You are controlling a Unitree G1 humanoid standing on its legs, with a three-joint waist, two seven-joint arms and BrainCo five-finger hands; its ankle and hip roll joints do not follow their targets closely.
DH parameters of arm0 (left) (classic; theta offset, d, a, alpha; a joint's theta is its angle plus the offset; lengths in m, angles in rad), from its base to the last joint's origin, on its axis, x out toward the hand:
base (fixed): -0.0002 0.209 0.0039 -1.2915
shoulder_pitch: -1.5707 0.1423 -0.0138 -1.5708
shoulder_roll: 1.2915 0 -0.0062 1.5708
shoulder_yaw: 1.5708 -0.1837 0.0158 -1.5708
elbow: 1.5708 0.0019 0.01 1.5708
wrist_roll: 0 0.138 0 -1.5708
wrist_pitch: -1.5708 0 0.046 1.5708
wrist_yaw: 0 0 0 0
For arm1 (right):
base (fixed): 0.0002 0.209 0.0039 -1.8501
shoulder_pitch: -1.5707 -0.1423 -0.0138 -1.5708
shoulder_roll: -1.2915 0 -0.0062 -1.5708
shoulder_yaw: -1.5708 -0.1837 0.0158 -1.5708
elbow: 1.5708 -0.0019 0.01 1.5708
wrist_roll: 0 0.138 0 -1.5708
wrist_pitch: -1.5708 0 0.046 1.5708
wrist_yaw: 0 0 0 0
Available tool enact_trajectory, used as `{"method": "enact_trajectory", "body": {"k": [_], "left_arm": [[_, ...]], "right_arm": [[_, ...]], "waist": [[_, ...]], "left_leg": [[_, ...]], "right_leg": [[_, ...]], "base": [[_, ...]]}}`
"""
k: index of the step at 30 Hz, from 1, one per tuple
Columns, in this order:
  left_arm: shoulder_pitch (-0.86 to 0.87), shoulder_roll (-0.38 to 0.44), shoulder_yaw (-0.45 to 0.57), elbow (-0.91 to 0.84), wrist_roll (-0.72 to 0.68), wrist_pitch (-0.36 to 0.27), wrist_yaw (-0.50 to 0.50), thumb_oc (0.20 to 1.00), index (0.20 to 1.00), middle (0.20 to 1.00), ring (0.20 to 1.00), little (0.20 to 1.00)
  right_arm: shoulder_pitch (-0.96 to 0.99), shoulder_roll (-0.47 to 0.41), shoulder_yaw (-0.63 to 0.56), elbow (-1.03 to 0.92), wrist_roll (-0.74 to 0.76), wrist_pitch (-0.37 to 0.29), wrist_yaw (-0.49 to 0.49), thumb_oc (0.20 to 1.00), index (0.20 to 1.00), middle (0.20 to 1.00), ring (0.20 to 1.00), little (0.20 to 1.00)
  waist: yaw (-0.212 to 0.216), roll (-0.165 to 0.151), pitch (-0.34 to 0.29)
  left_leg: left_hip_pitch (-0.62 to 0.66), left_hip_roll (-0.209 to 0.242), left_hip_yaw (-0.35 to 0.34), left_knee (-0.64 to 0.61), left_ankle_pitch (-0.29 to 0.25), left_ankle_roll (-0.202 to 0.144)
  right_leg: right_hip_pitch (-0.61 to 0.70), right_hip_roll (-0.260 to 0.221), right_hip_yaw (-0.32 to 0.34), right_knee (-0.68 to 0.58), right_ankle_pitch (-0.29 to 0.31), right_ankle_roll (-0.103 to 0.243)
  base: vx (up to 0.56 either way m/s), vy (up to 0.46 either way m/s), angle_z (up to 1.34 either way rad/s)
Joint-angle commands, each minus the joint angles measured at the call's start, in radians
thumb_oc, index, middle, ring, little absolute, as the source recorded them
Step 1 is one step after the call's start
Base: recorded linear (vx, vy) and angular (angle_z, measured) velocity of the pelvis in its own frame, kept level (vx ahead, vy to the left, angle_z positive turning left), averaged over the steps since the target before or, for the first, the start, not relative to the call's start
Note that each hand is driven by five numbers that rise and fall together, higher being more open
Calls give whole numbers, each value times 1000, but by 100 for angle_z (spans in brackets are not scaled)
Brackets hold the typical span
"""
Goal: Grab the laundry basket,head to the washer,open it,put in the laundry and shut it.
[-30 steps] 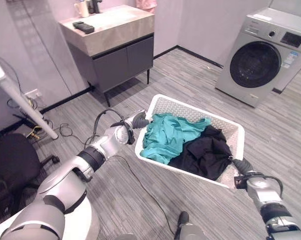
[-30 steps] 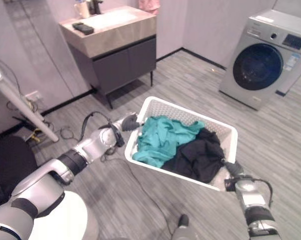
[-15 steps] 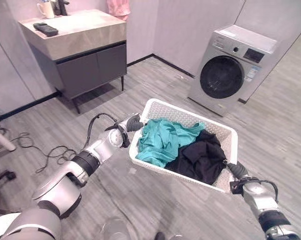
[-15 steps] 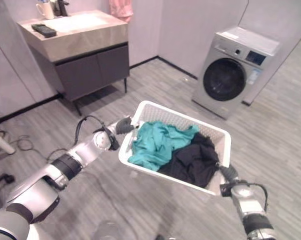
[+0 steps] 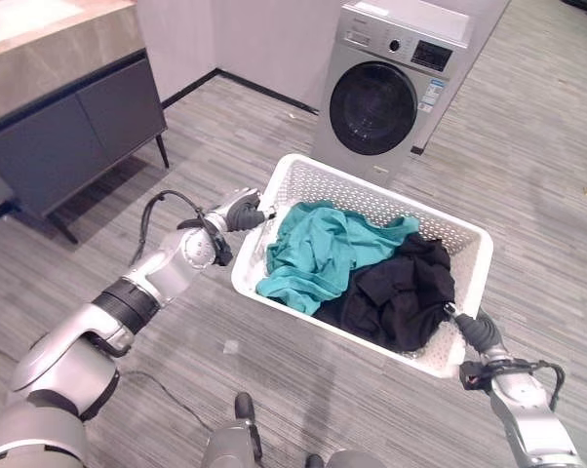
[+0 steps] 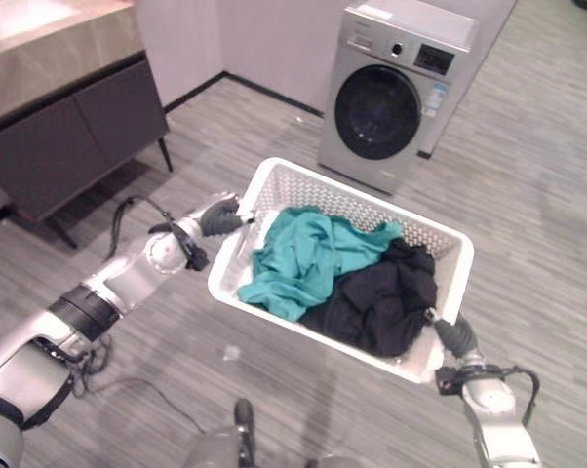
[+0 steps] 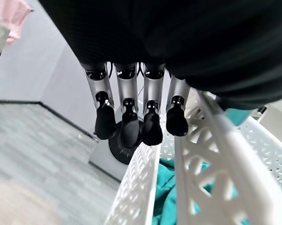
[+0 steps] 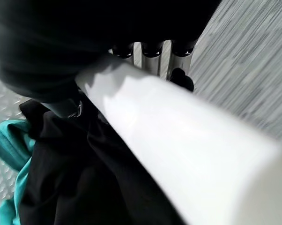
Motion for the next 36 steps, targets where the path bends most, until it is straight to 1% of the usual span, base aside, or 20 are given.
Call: {"method": "enact_trajectory", "body": {"k": [1, 4, 5, 7, 9, 10, 11, 14, 15, 16, 17, 19, 23, 27, 28, 29, 30, 31, 33, 36], "left_arm": [[-64, 178, 218, 61, 5, 23, 80, 200, 200, 200, 200, 200], [-50, 192, 239, 50, -1, 22, 87, 200, 200, 200, 200, 200], [-27, 203, 255, 52, 8, 22, 83, 200, 200, 200, 200, 200], [-25, 202, 257, 51, 8, 21, 83, 200, 200, 200, 200, 200], [-24, 207, 257, 63, 12, 18, 78, 200, 200, 200, 200, 200], [-27, 174, 238, 105, 5, -6, 68, 200, 200, 200, 200, 200], [-39, 96, 186, 138, 34, 2, 76, 200, 200, 200, 200, 200], [-45, 53, 163, 162, 41, 0, 70, 200, 200, 200, 200, 200], [-43, 27, 154, 181, 40, -3, 75, 200, 200, 200, 200, 200], [-40, 13, 153, 200, 38, -4, 78, 200, 200, 200, 200, 200], [-40, 13, 153, 201, 38, -4, 78, 200, 200, 200, 200, 200], [-41, 10, 148, 214, 48, 1, 74, 200, 200, 200, 200, 200], [-23, 12, 153, 214, 37, -5, 74, 200, 200, 200, 200, 200], [26, 30, 185, 212, 20, -2, 68, 200, 200, 200, 200, 200], [27, 30, 186, 211, 21, -2, 68, 200, 200, 200, 200, 200], [27, 34, 186, 195, 10, 4, 60, 200, 200, 200, 200, 200], [27, 34, 186, 195, 10, 4, 60, 200, 200, 200, 200, 200], [12, 30, 181, 183, 2, 15, 63, 200, 200, 200, 200, 200], [-11, 12, 172, 181, -9, 23, 66, 200, 200, 200, 200, 200], [-26, -4, 161, 173, -22, 24, 71, 200, 200, 200, 200, 200]], "right_arm": [[24, -68, -136, 55, -36, -52, -19, 200, 200, 200, 200, 200], [38, -65, -150, 56, -43, -54, -16, 200, 200, 200, 200, 200], [54, -63, -177, 61, -49, -60, -21, 200, 200, 200, 200, 200], [55, -64, -176, 61, -49, -60, -21, 200, 200, 200, 200, 200], [55, -69, -187, 68, -52, -62, -24, 200, 200, 200, 200, 200], [-29, -125, -153, 300, -13, -51, -58, 200, 200, 200, 200, 200], [-100, -143, -116, 418, 9, -57, -82, 200, 200, 200, 200, 200], [-144, -154, -93, 467, 13, -54, -88, 200, 200, 200, 200, 200], [-157, -170, -85, 507, 17, -49, -88, 200, 200, 200, 200, 200], [-172, -178, -78, 542, 26, -47, -84, 200, 200, 200, 200, 200], [-173, -179, -76, 544, 27, -48, -84, 200, 200, 200, 200, 200], [-175, -190, -71, 564, 27, -39, -75, 200, 200, 200, 200, 200], [-169, -200, -72, 596, 43, -43, -73, 200, 200, 200, 200, 200], [-173, -203, -55, 618, 82, -57, -73, 200, 200, 200, 200, 200], [-174, -203, -54, 618, 83, -57, -73, 200, 200, 200, 200, 200], [-176, -213, -53, 615, 96, -61, -82, 200, 200, 200, 200, 200], [-176, -213, -53, 615, 96, -61, -82, 200, 200, 200, 200, 200], [-175, -222, -56, 607, 112, -63, -91, 200, 200, 200, 200, 200], [-167, -225, -57, 591, 122, -62, -92, 200, 200, 200, 200, 200], [-168, -210, -56, 570, 133, -62, -100, 200, 200, 200, 200, 200]], "waist": [[3, 61, -76], [-17, 75, -66], [-32, 74, -63], [-38, 77, -63], [-50, 81, -65], [-36, 80, -67], [-24, 83, -73], [-20, 91, -80], [-18, 89, -80], [-15, 86, -85], [-16, 87, -85], [-4, 71, -106], [4, 55, -137], [11, 58, -149], [10, 56, -151], [16, 41, -144], [14, 43, -145], [22, 30, -124], [37, 17, -93], [35, 12, -69]], "left_leg": [[33, 27, 47, 5, -79, -12], [76, 13, 14, -27, -76, -8], [105, -4, 0, -26, -85, -11], [106, -1, -7, -26, -86, -13], [122, -4, -24, -23, -104, -21], [133, -2, -45, -23, -113, -28], [154, 2, -84, -14, -137, -39], [169, 6, -103, -15, -150, -43], [190, 12, -114, -18, -158, -50], [213, 22, -107, -28, -160, -59], [215, 22, -108, -30, -159, -59], [235, 28, -84, -40, -172, -71], [260, 67, -90, -26, -162, -102], [264, 170, -106, 121, -64, -146], [258, 169, -107, 123, -61, -147], [199, 207, -113, 270, -2, -140], [195, 210, -115, 276, -5, -141], [110, 254, -147, 472, 71, -134], [11, 252, -204, 667, 129, -126], [-95, 262, -233, 782, 144, -128]], "right_leg": [[-78, 17, -43, 164, 220, 53], [-160, 27, -38, 213, 200, 43], [-208, 20, -42, 91, 173, 27], [-199, 23, -49, 82, 174, 26], [-213, 13, -50, -17, 153, 7], [-214, -5, -52, -103, 150, 1], [-221, -58, -27, -264, 191, 6], [-207, -85, -11, -352, 238, 20], [-207, -107, 5, -385, 281, 35], [-202, -128, -17, -407, 328, 56], [-199, -127, -19, -412, 331, 57], [-157, -137, -89, -466, 331, 65], [-112, -89, -79, -513, 314, 61], [-86, 31, -63, -478, 224, -3], [-89, 30, -64, -480, 227, -5], [-61, 65, -57, -487, 189, -46], [-62, 66, -59, -487, 189, -47], [-27, 113, -43, -492, 155, -96], [8, 141, -24, -501, 138, -139], [29, 159, -24, -503, 126, -158]], "base": [[218, 218, 24], [273, 95, 24], [257, 12, 45], [207, -5, 63], [212, -50, 83], [384, -196, 68], [469, -224, 70], [314, -142, 73], [379, -200, 85], [378, -202, 73], [270, -168, 60], [256, -196, 36], [255, -218, -28], [290, -317, -29], [166, -339, -47], [76, -215, -52], [165, -442, -46], [112, -332, -29], [99, -321, -45], [65, -156, -2]]}}
